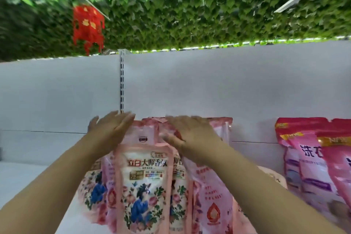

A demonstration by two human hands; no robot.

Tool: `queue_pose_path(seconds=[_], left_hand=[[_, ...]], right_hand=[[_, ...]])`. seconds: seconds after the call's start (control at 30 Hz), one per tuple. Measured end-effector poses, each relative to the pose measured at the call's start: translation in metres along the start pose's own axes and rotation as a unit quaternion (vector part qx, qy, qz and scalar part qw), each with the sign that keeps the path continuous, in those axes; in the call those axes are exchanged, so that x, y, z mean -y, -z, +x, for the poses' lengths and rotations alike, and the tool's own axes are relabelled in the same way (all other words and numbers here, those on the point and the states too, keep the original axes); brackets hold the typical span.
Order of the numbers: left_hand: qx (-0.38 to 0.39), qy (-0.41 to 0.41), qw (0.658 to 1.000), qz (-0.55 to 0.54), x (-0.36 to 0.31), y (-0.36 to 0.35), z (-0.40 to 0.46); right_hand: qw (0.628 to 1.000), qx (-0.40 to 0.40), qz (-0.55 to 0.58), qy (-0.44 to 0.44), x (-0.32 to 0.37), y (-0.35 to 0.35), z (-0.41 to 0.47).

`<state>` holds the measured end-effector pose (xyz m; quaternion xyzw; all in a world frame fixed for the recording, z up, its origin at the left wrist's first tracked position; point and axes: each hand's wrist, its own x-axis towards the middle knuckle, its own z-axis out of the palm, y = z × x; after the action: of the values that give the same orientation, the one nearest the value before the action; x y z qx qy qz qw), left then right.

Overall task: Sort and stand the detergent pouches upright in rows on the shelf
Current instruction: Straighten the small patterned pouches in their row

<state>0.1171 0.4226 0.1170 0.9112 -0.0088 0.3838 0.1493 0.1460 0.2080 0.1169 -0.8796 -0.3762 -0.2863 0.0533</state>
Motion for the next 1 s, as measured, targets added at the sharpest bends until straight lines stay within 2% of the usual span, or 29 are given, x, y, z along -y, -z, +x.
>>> queue_pose_path(seconds=[0.07, 0.2, 0.23, 0.3, 0.37, 0.47, 0.57, 0.77, 0.9, 1.0], left_hand=[[0.016, -0.025, 0.996, -0.078, 0.007, -0.008, -0.013], [-0.017, -0.126, 0.987, -0.099, 0.012, -0.03, -0.044], [-0.054, -0.15, 0.983, -0.086, 0.017, -0.035, -0.047], [-0.134, -0.142, 0.975, -0.109, 0.028, -0.041, -0.047], [-0.173, -0.129, 0.967, -0.135, 0.035, -0.047, -0.045], [-0.211, -0.156, 0.961, -0.09, 0.041, -0.057, -0.045], [-0.236, -0.162, 0.956, -0.066, 0.043, -0.063, -0.046], [-0.271, -0.166, 0.945, -0.071, 0.041, -0.066, -0.04], [-0.275, -0.163, 0.945, -0.07, 0.042, -0.066, -0.034], [-0.277, -0.18, 0.942, -0.058, 0.037, -0.062, -0.03]], right_hand=[[1.0, 0.016, -0.002, -0.005, 0.001, -0.013, -0.003], [0.997, -0.073, 0.032, 0.014, 0.004, -0.022, 0.002], [0.994, -0.093, 0.046, 0.025, 0.004, -0.025, 0.007], [0.988, -0.139, 0.058, 0.04, 0.005, -0.035, 0.019], [0.981, -0.18, 0.058, 0.048, 0.005, -0.043, 0.023], [0.964, -0.238, 0.1, 0.062, 0.002, -0.056, 0.02], [0.952, -0.248, 0.16, 0.079, 0.003, -0.062, 0.018], [0.95, -0.212, 0.205, 0.1, 0.002, -0.065, 0.024], [0.938, -0.193, 0.286, 0.04, 0.001, -0.055, 0.033], [0.945, -0.196, 0.261, 0.034, 0.001, -0.05, 0.034]])
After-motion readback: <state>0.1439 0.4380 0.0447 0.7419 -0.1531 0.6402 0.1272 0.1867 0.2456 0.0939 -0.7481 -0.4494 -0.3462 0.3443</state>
